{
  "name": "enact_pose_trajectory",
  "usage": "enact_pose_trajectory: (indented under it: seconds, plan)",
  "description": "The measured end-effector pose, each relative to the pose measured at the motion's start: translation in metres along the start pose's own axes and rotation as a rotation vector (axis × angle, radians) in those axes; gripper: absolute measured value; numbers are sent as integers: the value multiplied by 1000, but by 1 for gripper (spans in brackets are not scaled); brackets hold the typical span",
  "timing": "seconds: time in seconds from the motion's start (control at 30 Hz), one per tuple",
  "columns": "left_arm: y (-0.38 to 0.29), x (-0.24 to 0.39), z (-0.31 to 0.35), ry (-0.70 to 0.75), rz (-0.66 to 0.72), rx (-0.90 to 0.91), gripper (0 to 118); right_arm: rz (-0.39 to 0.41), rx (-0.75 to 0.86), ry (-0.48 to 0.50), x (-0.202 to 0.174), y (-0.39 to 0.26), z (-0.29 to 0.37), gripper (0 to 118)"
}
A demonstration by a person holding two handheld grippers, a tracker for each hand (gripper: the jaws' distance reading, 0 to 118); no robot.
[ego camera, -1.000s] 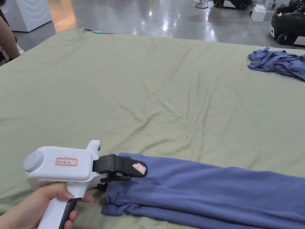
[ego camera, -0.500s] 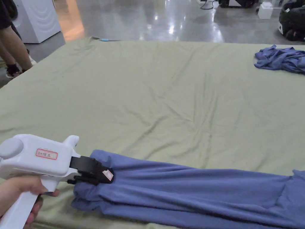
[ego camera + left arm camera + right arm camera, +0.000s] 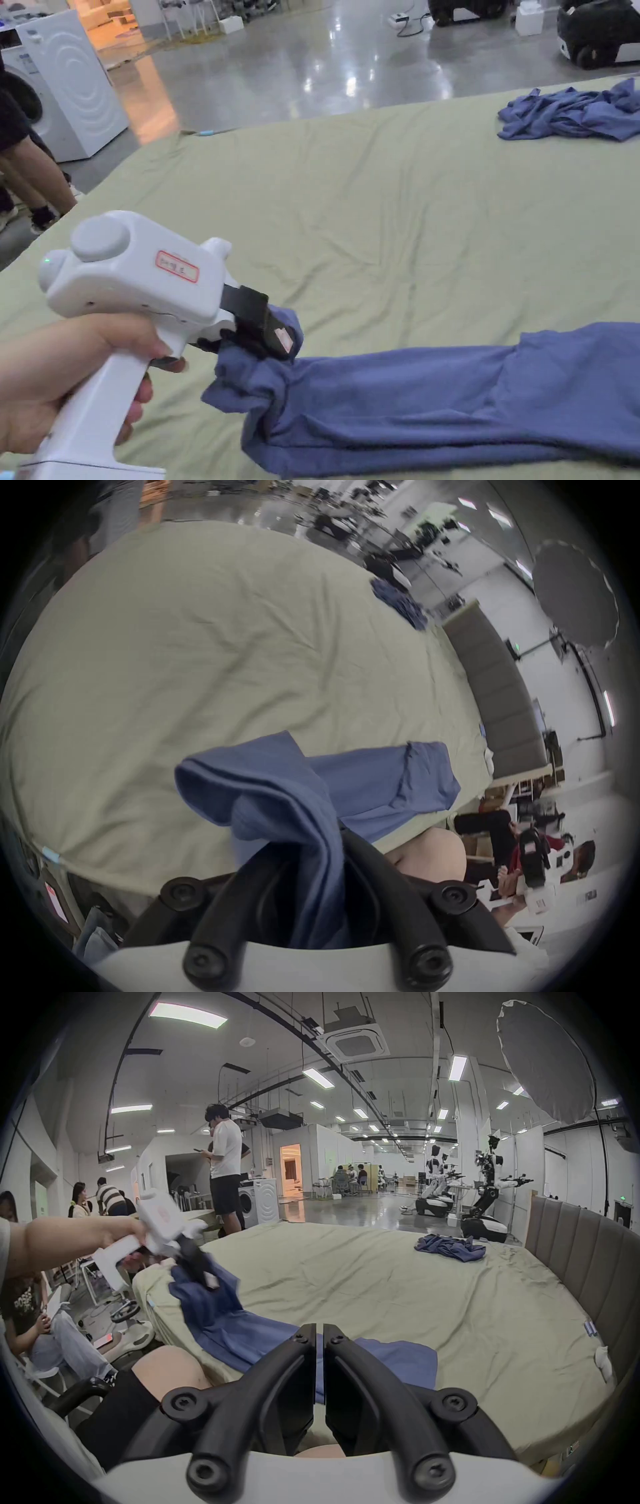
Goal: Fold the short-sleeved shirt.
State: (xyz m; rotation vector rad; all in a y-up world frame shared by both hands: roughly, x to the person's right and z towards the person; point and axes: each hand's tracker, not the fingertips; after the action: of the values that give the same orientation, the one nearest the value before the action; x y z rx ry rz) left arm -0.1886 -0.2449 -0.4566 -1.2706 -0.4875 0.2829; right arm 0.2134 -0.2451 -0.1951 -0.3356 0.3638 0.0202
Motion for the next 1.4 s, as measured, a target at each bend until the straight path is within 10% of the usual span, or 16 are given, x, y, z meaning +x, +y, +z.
enact_pose_trajectory:
  seconds: [0.2,0.3,0.33,0.53,0.63,0.7,1.03,1.3,1.37,1.4]
  plan:
    - [-5,57,-131,-29,-31,-105,4,-50,10,0,15,-13,32,6]
    - [-13,59,-178,-20,12,-110,93,-42,-6,-37,24,-21,44,6]
    - [-13,70,-177,-46,10,-76,100,-36,-10,-39,27,-22,47,6]
    - [-17,74,-91,-243,3,108,89,-61,-7,-57,41,-31,51,6]
    - [-30,58,-74,-38,-18,139,1,-81,-2,-48,42,-34,48,6]
    - [-42,48,-92,107,22,94,0,-84,-1,-37,39,-34,45,6]
    - [-47,135,-187,-83,-130,-34,0,-55,-12,-41,23,-27,45,6]
    - [-56,43,-52,-356,-130,173,1,-41,-16,-39,14,-16,43,6]
    - [-64,-22,-36,-415,5,203,29,-31,-22,-33,11,-12,39,6]
    - [-67,-53,-35,-454,95,179,70,-26,-26,-31,8,-10,37,6]
